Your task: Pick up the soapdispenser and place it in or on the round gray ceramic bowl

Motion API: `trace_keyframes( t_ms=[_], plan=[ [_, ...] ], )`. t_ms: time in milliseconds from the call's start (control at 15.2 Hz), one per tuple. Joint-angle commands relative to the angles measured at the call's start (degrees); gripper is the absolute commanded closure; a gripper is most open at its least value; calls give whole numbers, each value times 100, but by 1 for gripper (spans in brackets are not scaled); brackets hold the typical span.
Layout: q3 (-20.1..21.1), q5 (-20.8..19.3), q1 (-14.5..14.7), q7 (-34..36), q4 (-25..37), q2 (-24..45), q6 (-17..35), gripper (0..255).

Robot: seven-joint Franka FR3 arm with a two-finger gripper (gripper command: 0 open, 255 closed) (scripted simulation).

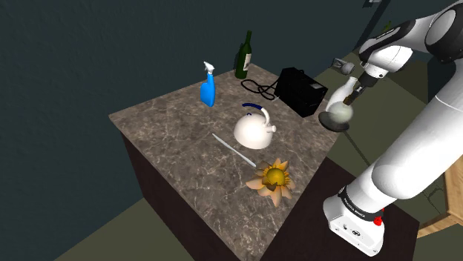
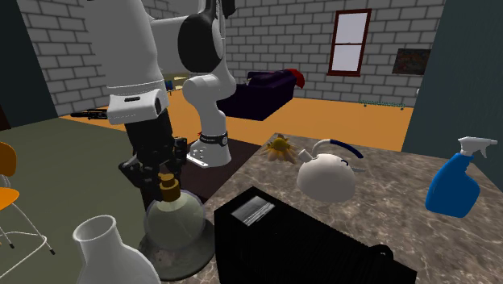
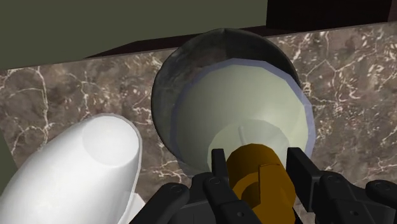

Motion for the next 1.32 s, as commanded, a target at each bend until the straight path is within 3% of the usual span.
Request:
trace_keyframes(
  t_ms=[0,330,396,726,990,1254],
  plan=[
    [3,26,-7,-21,-10,20,24,255],
    [4,26,-7,-21,-10,20,23,255],
    [4,26,-7,-21,-10,20,24,0],
    [4,26,-7,-21,-10,20,24,0],
    [-76,-576,97,403,369,-528,-611,0],
    [-66,-576,88,404,369,-528,-611,0]
  ],
)
